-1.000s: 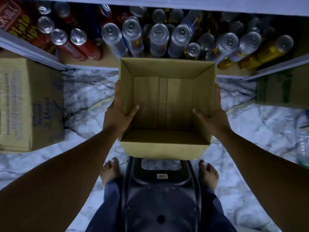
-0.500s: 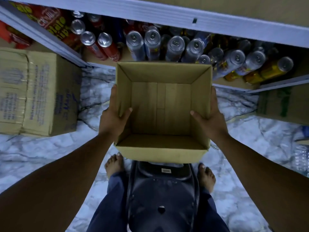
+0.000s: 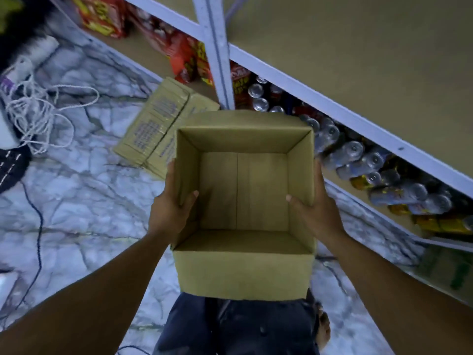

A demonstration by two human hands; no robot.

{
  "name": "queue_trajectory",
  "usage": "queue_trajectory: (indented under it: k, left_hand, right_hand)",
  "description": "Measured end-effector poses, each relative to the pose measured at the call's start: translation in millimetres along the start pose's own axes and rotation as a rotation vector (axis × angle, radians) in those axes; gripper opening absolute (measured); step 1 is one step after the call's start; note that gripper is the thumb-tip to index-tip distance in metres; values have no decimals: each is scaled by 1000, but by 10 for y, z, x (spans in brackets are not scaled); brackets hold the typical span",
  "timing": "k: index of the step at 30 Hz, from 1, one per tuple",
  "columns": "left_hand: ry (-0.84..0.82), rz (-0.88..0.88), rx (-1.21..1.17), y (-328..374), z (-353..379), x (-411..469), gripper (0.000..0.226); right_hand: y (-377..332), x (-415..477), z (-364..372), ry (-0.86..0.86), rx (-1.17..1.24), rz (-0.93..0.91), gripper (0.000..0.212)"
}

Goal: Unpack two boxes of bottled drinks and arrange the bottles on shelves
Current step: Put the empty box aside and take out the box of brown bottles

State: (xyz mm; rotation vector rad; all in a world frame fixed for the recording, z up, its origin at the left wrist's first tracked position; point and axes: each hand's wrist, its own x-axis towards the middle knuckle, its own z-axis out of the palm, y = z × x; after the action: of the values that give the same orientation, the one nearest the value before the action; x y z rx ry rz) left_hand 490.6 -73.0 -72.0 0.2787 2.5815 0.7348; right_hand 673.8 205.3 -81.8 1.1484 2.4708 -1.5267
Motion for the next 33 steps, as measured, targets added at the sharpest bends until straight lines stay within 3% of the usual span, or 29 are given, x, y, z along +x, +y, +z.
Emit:
queue_trajectory:
  k: [10, 20, 33]
  left_hand:
    - [271, -200, -231, -840, -1186, -64, 91]
    - [419, -370, -347, -2114, -2282, 154, 89]
    - [462, -541, -380, -3231, -2999, 383, 92]
  right_hand:
    - [-1783, 591, 745, -203, -257, -292, 105]
    - [-3374, 936, 2341, -400, -441, -431, 108]
    - [-4309, 1104, 3801, -528, -547, -504, 108]
